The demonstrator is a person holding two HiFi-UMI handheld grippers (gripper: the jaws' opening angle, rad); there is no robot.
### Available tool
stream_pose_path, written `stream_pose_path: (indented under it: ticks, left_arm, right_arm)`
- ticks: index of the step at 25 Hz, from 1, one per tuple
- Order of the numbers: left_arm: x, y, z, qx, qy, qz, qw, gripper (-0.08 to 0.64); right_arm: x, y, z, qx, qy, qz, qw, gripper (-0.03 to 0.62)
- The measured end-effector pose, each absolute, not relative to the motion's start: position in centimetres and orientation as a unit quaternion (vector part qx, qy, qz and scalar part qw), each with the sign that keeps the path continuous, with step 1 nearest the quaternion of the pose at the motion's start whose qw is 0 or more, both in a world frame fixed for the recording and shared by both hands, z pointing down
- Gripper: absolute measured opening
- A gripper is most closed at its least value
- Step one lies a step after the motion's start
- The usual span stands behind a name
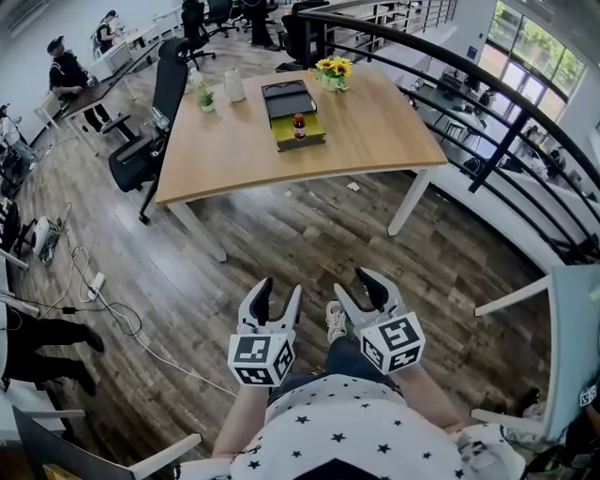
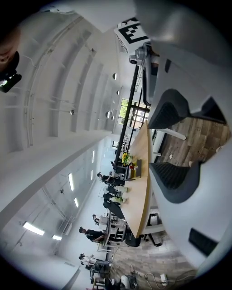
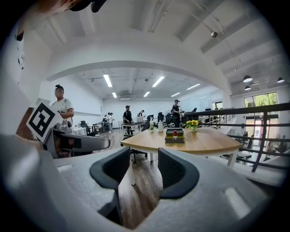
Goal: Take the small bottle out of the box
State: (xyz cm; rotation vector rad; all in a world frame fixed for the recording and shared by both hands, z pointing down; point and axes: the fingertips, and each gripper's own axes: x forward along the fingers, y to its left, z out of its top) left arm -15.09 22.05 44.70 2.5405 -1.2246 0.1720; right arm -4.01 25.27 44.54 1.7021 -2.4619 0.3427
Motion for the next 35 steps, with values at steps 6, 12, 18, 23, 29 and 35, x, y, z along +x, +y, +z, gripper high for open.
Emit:
stream_pose_path:
  ticks: [6,12,18,23,29,35]
  left_arm:
    - [-13.0,15.7,45.0,0.886,-0.432,0.058,0.158,0.215]
    - [-10.2,9.1,44.3,0.883,-0.440,0.054,0.156,0.215]
    - [-8.2,3.6,42.9,0.879,-0.447,0.049,0.157,0.215]
    - [-6.4,-0.4,42.7,0.875,-0.454,0.051,0.162,0.215]
    - [-4.6,-4.1,42.7,0.868,-0.465,0.043,0.166,0.215]
    - [-3.1,-7.0,42.8,0.863,-0.476,0.038,0.168,0.215]
  right_arm:
    - [-1.5,18.7,44.7,0.563,-0.816,0.113,0.063,0.177]
    - [1.2,12.1,44.0,0.555,-0.822,0.109,0.070,0.178]
    - [3.2,6.1,42.7,0.543,-0.830,0.103,0.076,0.178]
    - [4.7,1.9,42.1,0.529,-0.839,0.101,0.077,0.178]
    - [6.5,-2.1,42.2,0.517,-0.847,0.098,0.080,0.178]
    - [7.9,-5.3,42.2,0.506,-0.853,0.097,0.082,0.178]
